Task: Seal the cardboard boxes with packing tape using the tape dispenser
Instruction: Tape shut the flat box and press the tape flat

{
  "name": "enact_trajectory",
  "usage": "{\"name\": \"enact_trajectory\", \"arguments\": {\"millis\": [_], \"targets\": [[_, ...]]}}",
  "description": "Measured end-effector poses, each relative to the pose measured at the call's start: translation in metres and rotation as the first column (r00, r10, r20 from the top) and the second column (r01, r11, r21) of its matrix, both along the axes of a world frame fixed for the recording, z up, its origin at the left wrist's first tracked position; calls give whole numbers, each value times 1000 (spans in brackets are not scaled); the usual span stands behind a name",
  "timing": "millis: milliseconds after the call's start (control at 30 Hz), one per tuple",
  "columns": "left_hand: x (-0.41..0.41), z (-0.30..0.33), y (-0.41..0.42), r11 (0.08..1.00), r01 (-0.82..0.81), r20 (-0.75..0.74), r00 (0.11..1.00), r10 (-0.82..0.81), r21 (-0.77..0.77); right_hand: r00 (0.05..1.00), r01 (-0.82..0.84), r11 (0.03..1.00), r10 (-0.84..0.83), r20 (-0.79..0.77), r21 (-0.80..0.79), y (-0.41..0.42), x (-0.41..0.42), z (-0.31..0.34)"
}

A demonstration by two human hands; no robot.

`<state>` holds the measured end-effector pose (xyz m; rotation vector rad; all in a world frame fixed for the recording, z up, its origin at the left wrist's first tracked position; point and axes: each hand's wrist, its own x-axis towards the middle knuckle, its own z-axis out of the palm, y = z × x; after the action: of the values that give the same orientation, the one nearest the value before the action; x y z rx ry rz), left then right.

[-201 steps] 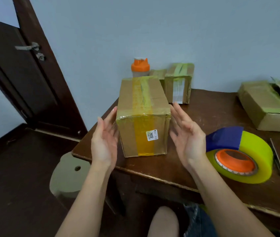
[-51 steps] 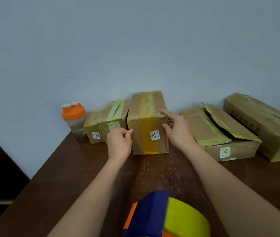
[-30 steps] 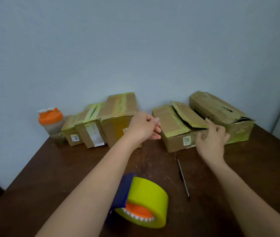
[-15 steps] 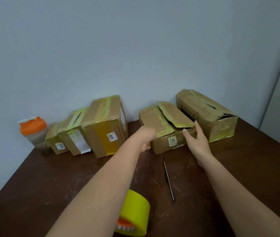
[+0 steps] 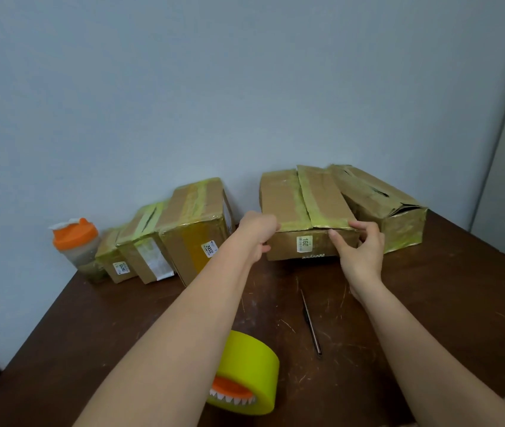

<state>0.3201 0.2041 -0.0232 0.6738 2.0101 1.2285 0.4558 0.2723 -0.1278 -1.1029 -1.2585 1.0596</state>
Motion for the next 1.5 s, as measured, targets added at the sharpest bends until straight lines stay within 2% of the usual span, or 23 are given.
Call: {"name": "enact_trajectory", "arguments": {"millis": [100, 200, 367, 433, 600, 733, 867, 1033, 1233, 1333, 1400, 1500], "targets": [[5, 15, -15, 997, 32, -90, 996, -26, 68, 999, -15, 997, 18, -47, 78, -13, 6, 19], [9, 24, -32, 990, 25, -242, 970, 10, 141, 998, -7, 986, 18, -65, 167, -29, 12, 41], [14, 38, -76, 954, 41, -533, 836, 130, 296, 996, 5, 954, 23, -86, 301, -65, 16, 71], [12, 44, -102, 940, 46, -604, 777, 178, 337, 995, -14, 937, 49, -91, 348, -83, 13, 83], [-3, 53, -173, 928, -4, -640, 723, 260, 373, 964, -153, 934, 213, -159, 324, -132, -12, 107], [-20, 52, -235, 920, -90, -636, 697, 332, 381, 968, -181, 911, 232, -97, 369, -176, -40, 119], [-41, 47, -297, 888, -221, -541, 725, 426, 402, 943, -302, 893, 332, -36, 333, -219, -75, 121], [-67, 30, -369, 900, -325, -385, 821, 421, 289, 874, -481, 836, 479, 77, 263, -265, -116, 115], [-89, -12, -410, 938, -338, -255, 917, 308, -82, 716, -673, 730, 603, 352, 119, -299, -149, 66], [-91, -30, -415, 936, -256, -342, 925, 164, -243, 636, -703, 709, 598, 487, 47, -298, -161, 39], [-93, -40, -416, 909, -240, -522, 853, 29, -342, 560, -717, 696, 595, 577, -23, -294, -163, 24], [-103, -55, -405, 922, -301, -770, 638, 5, -243, 472, -735, 676, 566, 676, -52, -290, -164, 15]]}}
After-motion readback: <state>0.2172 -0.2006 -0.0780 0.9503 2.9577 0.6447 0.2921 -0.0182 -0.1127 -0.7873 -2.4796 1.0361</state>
